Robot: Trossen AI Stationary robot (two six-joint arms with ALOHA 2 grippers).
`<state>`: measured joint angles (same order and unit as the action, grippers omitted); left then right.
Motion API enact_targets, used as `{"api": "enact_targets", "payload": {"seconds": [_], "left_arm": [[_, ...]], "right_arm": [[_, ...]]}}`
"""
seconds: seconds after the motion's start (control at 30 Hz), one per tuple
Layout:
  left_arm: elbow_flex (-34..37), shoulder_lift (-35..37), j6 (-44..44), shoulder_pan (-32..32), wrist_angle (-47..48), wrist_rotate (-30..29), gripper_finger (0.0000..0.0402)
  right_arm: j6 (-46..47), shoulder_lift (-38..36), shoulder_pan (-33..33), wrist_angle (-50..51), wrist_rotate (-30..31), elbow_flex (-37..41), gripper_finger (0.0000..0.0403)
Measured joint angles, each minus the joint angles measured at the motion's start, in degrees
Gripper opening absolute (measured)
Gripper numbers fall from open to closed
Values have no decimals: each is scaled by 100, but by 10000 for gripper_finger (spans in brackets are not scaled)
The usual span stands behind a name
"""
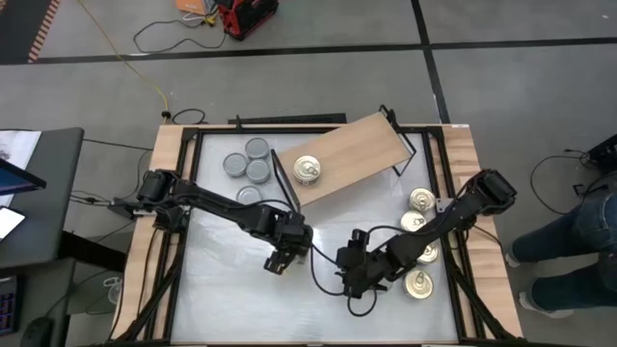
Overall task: Stack canned seafood by type on shelf
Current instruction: Stack the blue tuna can on top of the blue tuna can
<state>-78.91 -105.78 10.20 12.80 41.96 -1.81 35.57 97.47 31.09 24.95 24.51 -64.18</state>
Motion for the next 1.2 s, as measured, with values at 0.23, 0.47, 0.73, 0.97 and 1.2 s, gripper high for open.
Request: {"api": "enact_targets", "payload": {"seconds": [0.23, 0.47, 0.73, 0.97, 1.2], "left_arm": [[2, 181, 193, 99, -25, 81, 182], [2, 1178, -145, 107, -456, -52, 182], [2, 2388, -838, -369, -1052, -613, 191], [2, 2706, -1308, -1460, -1256, -588, 190], [9, 2580, -1779, -2660, -1372, 324, 190]], "right_arm": [[63, -3, 10, 167, -23, 0, 285], [302, -218, 146, 487, -23, -2, 285], [300, -264, 229, 432, 131, -2, 285], [202, -262, 212, 346, 282, -2, 285], [15, -260, 214, 158, 284, -2, 285]]}}
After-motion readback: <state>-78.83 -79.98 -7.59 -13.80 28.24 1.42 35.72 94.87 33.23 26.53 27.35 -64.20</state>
